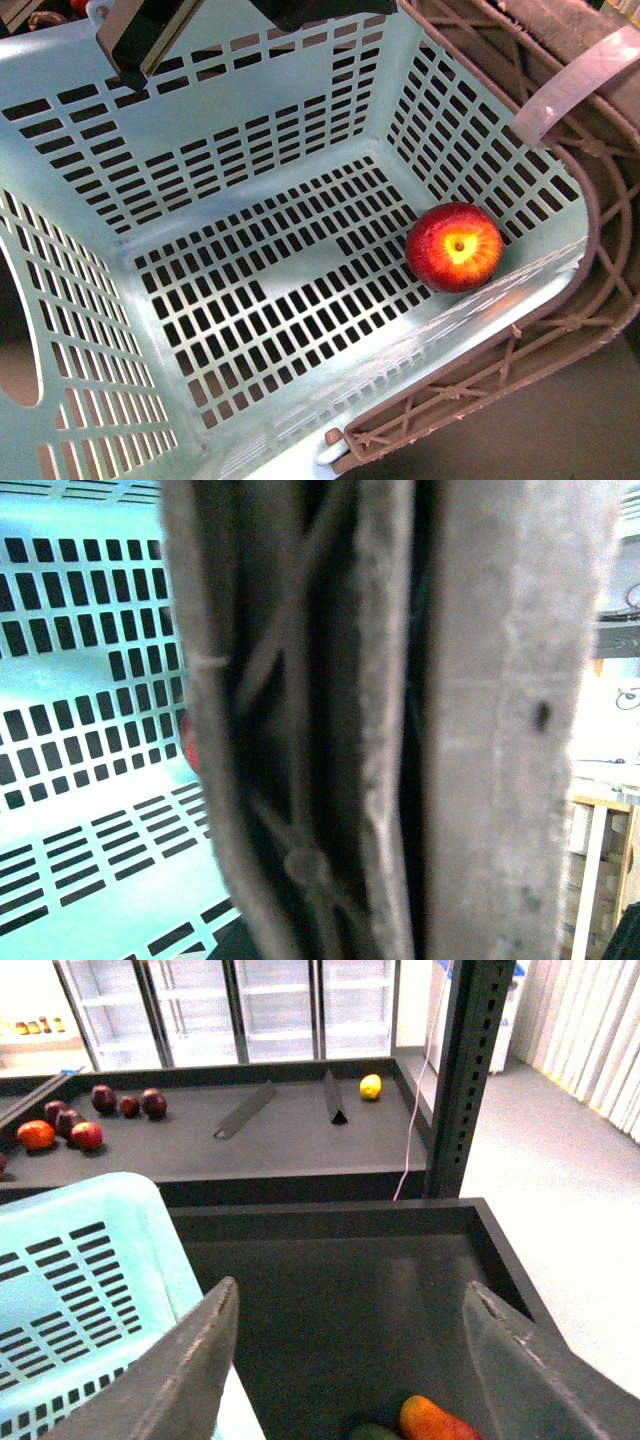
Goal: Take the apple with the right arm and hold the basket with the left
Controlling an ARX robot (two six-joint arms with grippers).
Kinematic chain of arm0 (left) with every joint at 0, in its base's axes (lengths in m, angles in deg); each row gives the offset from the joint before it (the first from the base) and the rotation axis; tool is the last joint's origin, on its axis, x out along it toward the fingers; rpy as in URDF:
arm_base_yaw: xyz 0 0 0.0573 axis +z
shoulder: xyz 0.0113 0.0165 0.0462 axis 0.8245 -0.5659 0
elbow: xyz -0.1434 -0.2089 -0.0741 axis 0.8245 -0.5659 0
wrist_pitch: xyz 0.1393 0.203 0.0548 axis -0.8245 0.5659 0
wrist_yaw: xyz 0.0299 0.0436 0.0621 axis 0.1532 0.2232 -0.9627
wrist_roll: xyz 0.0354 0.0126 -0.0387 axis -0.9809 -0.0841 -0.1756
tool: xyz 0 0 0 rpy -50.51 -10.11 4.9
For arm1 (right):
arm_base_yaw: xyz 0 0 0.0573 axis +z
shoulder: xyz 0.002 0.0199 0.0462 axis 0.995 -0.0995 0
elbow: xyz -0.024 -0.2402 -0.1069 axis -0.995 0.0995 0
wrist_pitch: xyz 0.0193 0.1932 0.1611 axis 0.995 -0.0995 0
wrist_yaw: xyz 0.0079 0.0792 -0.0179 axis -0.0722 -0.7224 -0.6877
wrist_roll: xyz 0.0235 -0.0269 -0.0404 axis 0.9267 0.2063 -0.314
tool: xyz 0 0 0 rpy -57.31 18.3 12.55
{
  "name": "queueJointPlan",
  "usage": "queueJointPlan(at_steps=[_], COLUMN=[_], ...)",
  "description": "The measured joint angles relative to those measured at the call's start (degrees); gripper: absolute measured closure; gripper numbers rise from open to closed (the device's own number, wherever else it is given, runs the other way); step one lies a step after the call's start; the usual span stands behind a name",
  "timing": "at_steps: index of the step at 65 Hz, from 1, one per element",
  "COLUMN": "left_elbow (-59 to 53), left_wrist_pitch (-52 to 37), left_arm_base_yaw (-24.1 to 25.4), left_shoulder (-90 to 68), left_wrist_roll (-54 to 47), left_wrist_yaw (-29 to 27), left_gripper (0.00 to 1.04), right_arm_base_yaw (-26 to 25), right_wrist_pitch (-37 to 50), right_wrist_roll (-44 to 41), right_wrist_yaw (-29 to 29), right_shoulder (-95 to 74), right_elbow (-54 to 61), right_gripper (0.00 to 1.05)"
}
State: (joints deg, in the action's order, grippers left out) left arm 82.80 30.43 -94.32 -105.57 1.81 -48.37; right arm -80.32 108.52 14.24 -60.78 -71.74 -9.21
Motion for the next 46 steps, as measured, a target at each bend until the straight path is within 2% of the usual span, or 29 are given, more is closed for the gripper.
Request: queueJointPlan(at_steps=[3,10,46], left_elbow=[0.00,0.00,0.00], left_wrist_pitch=[0.00,0.00,0.00], left_arm_base_yaw=[-0.02,-0.02,-0.02], left_shoulder=[0.00,0.00,0.00], left_wrist_roll=[-0.02,0.02,0.00], left_wrist_yaw=[0.04,0.11,-0.07], left_gripper=[0.90,0.90,0.90], right_arm_base_yaw=[-1.70,-3.69,-3.78], right_wrist_pitch=[-0.37,-1.16,-10.21], right_wrist_roll=[-0.13,-0.42,-0.31], right_wrist_yaw=[-2.80,-3.21,-3.45], right_shoulder=[1.25,4.15,19.04], right_elbow=[0.96,2.75,8.74], right_gripper=[0.87,1.03,1.03])
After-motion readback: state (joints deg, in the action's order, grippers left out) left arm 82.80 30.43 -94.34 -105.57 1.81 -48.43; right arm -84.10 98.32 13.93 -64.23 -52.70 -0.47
